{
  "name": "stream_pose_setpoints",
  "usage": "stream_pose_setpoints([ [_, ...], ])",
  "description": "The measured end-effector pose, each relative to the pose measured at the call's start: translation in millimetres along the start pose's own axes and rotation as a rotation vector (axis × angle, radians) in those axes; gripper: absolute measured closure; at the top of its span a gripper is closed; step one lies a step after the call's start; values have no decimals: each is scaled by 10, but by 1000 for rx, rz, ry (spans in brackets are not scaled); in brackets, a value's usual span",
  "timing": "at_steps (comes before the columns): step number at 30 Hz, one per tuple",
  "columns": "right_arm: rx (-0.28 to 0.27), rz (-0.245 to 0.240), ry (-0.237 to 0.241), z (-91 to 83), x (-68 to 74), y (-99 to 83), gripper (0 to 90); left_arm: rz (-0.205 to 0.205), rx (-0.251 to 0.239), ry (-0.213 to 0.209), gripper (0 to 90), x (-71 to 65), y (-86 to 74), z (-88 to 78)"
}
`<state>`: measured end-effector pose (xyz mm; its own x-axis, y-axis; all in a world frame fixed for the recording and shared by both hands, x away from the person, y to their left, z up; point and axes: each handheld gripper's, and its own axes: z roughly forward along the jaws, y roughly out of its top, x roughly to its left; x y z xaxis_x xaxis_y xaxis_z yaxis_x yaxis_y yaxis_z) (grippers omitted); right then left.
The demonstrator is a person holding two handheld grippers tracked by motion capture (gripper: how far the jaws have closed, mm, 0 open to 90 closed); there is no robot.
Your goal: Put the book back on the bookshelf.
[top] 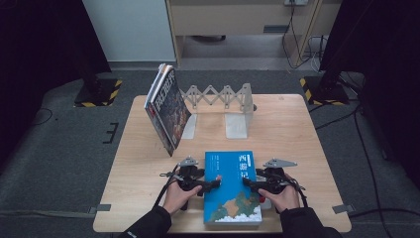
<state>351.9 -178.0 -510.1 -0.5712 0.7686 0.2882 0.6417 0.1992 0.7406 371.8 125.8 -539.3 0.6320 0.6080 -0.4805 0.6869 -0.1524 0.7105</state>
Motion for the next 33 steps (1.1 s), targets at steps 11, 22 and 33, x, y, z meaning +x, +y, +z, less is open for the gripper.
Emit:
stream_pose_setpoints([
  [11, -1, 19, 16, 32, -11, 3, 271, -10, -36, -2, 5, 8, -32, 6],
  [22, -12, 55, 26, 61, -33, -11, 260, -8, -39, 21, 0, -27, -35, 24],
  [33, -8, 79, 34, 79, -39, -7, 249, -39, -58, -4, 62, 23, -44, -10],
])
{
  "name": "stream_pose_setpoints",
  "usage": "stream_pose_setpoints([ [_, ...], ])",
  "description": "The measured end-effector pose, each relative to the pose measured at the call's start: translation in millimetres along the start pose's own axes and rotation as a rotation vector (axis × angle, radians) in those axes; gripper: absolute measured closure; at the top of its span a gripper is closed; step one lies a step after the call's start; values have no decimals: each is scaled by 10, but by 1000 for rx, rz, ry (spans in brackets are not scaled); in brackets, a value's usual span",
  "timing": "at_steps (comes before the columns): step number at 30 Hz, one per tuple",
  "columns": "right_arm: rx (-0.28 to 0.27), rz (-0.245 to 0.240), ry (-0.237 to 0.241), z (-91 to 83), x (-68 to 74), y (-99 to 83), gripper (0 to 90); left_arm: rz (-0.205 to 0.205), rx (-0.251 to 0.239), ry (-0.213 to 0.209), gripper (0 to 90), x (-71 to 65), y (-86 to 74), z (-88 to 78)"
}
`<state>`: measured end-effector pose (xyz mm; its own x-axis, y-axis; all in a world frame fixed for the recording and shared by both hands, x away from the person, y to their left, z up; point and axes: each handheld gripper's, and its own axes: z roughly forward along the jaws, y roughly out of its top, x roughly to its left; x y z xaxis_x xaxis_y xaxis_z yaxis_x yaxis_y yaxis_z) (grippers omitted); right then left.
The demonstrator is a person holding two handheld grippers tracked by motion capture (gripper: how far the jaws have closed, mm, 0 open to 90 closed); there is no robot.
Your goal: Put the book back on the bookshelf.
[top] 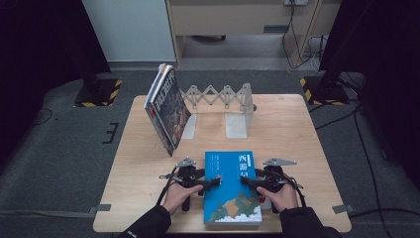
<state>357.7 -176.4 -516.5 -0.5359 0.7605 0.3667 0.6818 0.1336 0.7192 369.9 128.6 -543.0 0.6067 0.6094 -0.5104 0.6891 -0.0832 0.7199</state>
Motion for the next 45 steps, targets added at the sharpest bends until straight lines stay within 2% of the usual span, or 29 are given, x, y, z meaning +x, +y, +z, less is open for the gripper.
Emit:
stream_pose_setpoints([
  [1, -1, 0, -1, 1, -1, 0, 247, -23, 3, -17, 92, 10, 2, -2],
  [8, -7, 9, 1, 11, -3, -6, 242, -58, 10, -39, 169, 23, 21, -29],
  [14, -2, 28, 6, 1, -25, -7, 245, -52, -18, -59, 311, 5, 107, -130],
  [17, 0, 36, 10, -9, -37, -5, 248, -43, -22, -75, 347, -20, 139, -157],
  [21, -5, 49, 18, 0, -32, -6, 255, -53, -8, -135, 383, -70, 131, -110],
  [23, -10, 53, 29, 17, -22, -6, 262, -41, 14, -155, 392, -113, 123, -79],
  [24, -11, 52, 36, 26, -14, -5, 264, -41, 14, -155, 401, -113, 123, -79],
  [26, -11, 47, 47, 40, 7, -2, 266, -30, 54, -145, 393, -174, 116, -42],
  [35, -8, 46, 47, 35, 1, 8, 296, -116, 41, -121, 437, -194, 122, 6],
  [45, -4, 48, 35, 28, -12, 12, 315, -153, 91, -133, 420, -152, 170, 50],
])
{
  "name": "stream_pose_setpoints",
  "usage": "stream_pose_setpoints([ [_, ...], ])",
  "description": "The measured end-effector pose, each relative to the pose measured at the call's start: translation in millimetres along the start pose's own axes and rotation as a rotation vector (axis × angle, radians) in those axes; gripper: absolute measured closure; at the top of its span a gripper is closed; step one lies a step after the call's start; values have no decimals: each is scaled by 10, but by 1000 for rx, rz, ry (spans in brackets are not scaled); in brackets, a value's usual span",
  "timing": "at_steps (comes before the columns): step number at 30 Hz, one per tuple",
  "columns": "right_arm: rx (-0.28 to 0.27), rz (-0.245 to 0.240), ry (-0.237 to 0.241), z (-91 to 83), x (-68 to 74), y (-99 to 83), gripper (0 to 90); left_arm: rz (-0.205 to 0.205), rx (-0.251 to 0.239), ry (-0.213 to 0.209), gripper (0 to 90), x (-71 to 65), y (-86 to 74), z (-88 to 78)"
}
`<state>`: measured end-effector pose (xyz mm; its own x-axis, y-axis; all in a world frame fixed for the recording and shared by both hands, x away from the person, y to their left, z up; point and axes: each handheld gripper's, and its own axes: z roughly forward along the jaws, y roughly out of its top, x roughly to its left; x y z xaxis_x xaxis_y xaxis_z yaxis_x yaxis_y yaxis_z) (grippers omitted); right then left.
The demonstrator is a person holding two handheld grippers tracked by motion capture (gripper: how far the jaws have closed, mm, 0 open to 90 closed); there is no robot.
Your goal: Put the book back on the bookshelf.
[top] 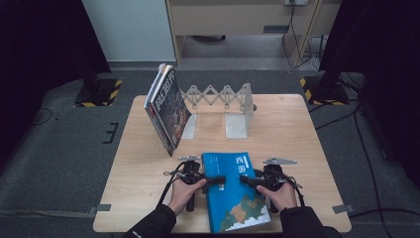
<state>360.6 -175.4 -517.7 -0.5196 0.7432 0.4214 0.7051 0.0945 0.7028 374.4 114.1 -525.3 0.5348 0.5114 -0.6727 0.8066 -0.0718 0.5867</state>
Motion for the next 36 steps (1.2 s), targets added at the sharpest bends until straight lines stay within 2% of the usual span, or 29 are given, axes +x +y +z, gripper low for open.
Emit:
stream_pose_setpoints([
  [2, 0, 3, 1, 2, -3, 1, 316, -6, 4, -4, 382, -1, 2, 7],
  [4, -1, -1, -3, 2, -2, 0, 315, -30, 6, -13, 367, 8, 12, 17],
  [7, -3, 0, -5, 3, 0, -1, 315, -56, -12, -1, 311, 3, 5, 67],
  [8, -4, -1, -7, 3, -1, -1, 315, -70, -15, -4, 315, 4, 7, 71],
  [11, -2, 1, -7, 1, -5, 1, 315, -75, -11, -3, 339, 24, 16, 70],
  [14, -2, 0, -6, -2, -6, 3, 315, -108, -20, -12, 408, 24, 30, 37],
  [18, -8, 4, 0, -19, -20, 13, 330, -79, -16, 9, 471, -48, 75, -6],
  [19, -15, 5, 2, -22, -24, 16, 339, -38, -11, 17, 509, -62, 96, -23],
  [22, -37, 14, 12, -25, -29, 30, 355, -2, -16, 39, 510, -119, 123, -45],
  [24, -44, 17, 16, -29, -26, 41, 365, 7, -20, 42, 513, -131, 137, -63],
  [28, -68, -8, 17, -40, -11, 90, 397, 27, -40, 48, 528, -174, 198, -127],
  [36, -161, -41, 28, -93, 16, 251, 449, 76, -92, 42, 566, -274, 352, -245],
])
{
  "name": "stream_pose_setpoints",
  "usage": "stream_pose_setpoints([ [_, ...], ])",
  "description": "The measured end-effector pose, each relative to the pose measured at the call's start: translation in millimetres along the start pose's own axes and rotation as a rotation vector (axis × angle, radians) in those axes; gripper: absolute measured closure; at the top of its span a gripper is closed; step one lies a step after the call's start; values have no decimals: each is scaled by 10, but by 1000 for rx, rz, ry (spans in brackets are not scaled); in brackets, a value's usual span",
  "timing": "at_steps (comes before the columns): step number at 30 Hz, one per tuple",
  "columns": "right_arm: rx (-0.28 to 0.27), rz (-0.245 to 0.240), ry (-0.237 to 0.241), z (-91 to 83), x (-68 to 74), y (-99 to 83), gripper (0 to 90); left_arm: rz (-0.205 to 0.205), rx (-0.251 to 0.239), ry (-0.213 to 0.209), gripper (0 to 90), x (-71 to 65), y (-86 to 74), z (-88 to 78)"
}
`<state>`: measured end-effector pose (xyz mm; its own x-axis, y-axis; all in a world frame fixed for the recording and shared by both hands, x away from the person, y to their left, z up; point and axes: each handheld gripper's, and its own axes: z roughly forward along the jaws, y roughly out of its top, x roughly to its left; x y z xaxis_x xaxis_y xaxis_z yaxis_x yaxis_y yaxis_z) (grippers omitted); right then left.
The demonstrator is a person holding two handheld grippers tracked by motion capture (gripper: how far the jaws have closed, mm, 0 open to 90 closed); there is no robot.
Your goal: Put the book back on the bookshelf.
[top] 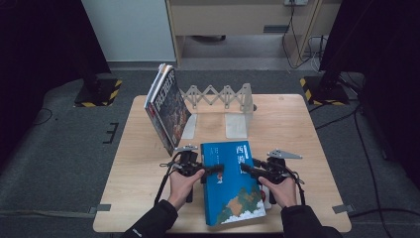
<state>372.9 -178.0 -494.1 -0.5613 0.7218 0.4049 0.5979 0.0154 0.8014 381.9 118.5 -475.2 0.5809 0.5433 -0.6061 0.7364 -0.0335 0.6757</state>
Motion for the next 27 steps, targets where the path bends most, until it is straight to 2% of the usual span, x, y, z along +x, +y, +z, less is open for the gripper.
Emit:
stream_pose_setpoints([
  [5, -41, -3, 34, -5, -9, 48, 452, 25, -17, -11, 576, -17, 35, -52],
  [7, -58, 0, 47, 8, -23, 30, 409, 36, -12, -18, 577, -23, 26, -49],
  [10, -36, 17, 73, 54, -47, -15, 342, 33, 5, -22, 577, -11, 14, -38],
  [13, -18, 71, 93, 80, -92, -53, 322, 18, 10, -26, 577, 9, 5, -34],
  [15, -15, 96, 107, 92, -108, -66, 356, 9, 12, -24, 577, 9, 6, -29],
  [16, -13, 93, 112, 91, -105, -62, 357, 9, 14, -24, 578, 6, 11, -29],
  [20, -20, 85, 95, 58, -86, -22, 390, 43, 6, -26, 582, -33, 53, -48],
  [23, -72, 63, 88, 11, -60, 56, 421, 62, -16, -30, 591, -69, 99, -79],
  [25, -112, 33, 83, -13, -29, 125, 431, 102, -63, -35, 595, -129, 195, -133],
  [27, -176, 10, 81, -39, -10, 182, 456, 140, -94, -39, 600, -172, 243, -157],
])
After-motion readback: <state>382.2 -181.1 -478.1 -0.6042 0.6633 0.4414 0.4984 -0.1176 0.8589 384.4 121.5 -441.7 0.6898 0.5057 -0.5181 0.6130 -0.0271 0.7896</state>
